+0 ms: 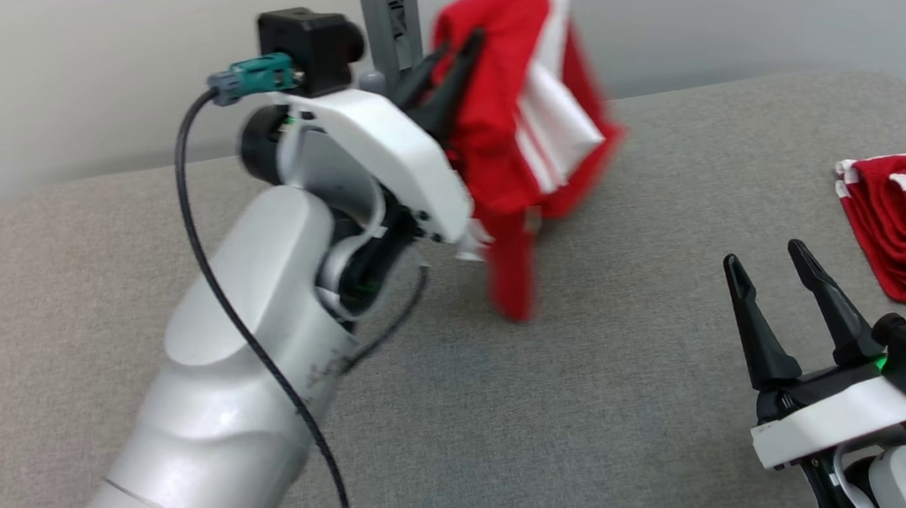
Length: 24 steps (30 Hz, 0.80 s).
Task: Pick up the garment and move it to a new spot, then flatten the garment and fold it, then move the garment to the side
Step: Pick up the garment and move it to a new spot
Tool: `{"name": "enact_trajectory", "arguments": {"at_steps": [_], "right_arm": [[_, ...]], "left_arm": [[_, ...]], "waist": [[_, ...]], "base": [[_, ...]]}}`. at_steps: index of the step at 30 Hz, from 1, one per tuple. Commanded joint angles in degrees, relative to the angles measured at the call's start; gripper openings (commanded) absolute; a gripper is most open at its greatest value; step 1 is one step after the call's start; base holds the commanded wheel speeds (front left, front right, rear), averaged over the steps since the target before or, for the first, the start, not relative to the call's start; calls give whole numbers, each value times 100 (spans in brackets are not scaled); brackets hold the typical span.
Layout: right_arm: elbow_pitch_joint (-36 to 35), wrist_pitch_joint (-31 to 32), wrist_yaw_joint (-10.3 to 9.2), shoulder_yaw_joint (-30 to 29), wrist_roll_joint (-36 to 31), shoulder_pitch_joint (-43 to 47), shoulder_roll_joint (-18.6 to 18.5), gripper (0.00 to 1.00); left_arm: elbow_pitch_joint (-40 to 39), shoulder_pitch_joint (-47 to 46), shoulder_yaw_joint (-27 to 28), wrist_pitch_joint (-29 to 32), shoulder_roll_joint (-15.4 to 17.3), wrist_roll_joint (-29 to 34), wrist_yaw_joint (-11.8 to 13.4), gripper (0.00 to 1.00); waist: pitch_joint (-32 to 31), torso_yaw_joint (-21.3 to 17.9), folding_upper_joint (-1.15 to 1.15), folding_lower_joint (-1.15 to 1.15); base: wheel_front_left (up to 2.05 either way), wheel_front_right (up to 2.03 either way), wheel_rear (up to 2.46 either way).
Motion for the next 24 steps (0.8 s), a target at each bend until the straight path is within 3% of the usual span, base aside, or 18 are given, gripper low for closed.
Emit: {"name": "enact_trajectory", "arguments": {"at_steps": [1,6,10,15,21,22,23,24], "right_arm": [[0,-8,1,-32,-1,-8,3,100],[-10,-8,1,-100,-29,28,41,100],[-47,-8,1,-127,-20,-10,50,100],[-45,-8,1,-83,-46,-101,49,100],[40,-7,1,64,-84,-150,38,100],[60,-7,1,89,-84,-146,26,100],[79,-8,1,101,-90,-143,20,100],[92,-8,1,108,-87,-143,17,100]], "left_arm": [[-218,61,-96,47,20,-271,118,0],[-760,261,-244,253,34,-1401,800,0],[-349,441,-73,319,47,-1767,1210,0],[687,603,-29,336,395,-1700,1327,0],[1907,682,-86,53,702,-1496,1252,0],[2094,693,-71,42,709,-1507,1251,25],[2290,693,-67,6,732,-1494,1266,100],[2439,665,-106,-54,744,-1426,1282,100]], "waist": [[-42,-65,0,0],[-70,-131,0,0],[-14,-164,0,0],[103,-210,0,0],[166,-264,0,0],[156,-265,0,0],[146,-265,0,0],[130,-263,0,0]], "base": [[0,0,0],[0,0,0],[0,0,0],[0,0,0],[0,0,0],[0,0,0],[0,0,0],[0,0,0]]}}
